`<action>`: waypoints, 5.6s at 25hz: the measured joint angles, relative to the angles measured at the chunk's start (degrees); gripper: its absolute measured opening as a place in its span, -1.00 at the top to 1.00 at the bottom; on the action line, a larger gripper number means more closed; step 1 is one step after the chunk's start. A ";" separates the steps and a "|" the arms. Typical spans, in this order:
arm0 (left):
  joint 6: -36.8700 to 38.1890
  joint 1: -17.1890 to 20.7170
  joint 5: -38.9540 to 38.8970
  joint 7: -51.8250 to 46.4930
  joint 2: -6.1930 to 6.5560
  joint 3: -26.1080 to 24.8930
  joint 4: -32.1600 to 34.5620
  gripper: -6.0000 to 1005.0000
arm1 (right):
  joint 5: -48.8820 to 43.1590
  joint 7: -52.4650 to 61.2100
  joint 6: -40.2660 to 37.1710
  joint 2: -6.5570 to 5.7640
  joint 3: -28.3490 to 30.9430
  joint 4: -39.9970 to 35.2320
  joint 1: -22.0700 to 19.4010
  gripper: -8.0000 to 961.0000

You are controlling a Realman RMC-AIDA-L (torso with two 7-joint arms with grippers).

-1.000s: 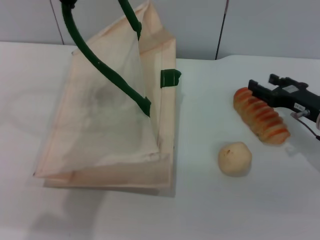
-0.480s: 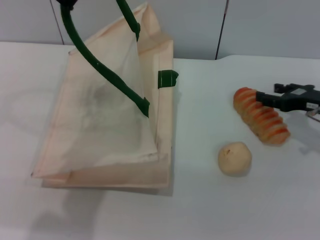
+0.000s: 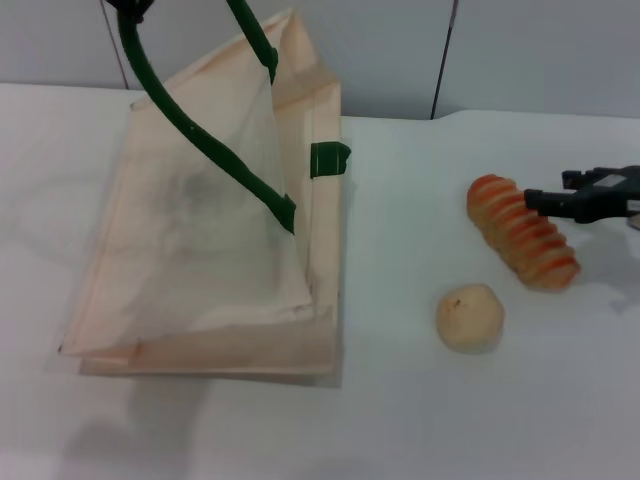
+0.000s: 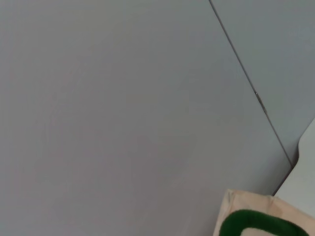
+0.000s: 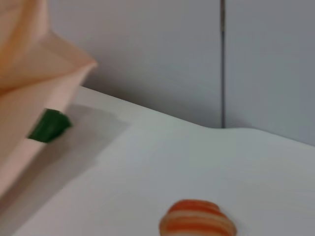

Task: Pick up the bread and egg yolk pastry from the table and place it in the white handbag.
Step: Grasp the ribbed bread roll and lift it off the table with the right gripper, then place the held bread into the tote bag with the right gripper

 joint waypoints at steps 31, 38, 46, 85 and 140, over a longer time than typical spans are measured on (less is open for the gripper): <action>-0.17 -1.67 1.56 0.00 0.03 0.81 -2.48 0.73 | 0.54 18.56 -13.06 2.98 -23.19 7.83 1.81 -0.72; -0.18 -2.06 2.81 -0.01 -0.01 1.64 -3.47 0.73 | -2.83 23.37 -8.73 2.92 -27.40 3.27 1.94 -0.72; -0.30 -2.41 3.87 -0.46 0.00 2.59 -4.03 0.73 | -2.89 23.85 -8.65 2.88 -27.69 3.11 2.55 -0.71; -0.26 -3.10 3.66 -0.43 -0.09 2.60 -3.83 0.73 | -5.96 28.25 -1.95 2.68 -29.22 -1.84 2.61 -0.68; 4.73 -3.25 3.13 0.89 -0.05 2.93 -4.79 0.73 | 3.69 25.73 -13.94 2.85 -30.68 4.52 6.83 0.07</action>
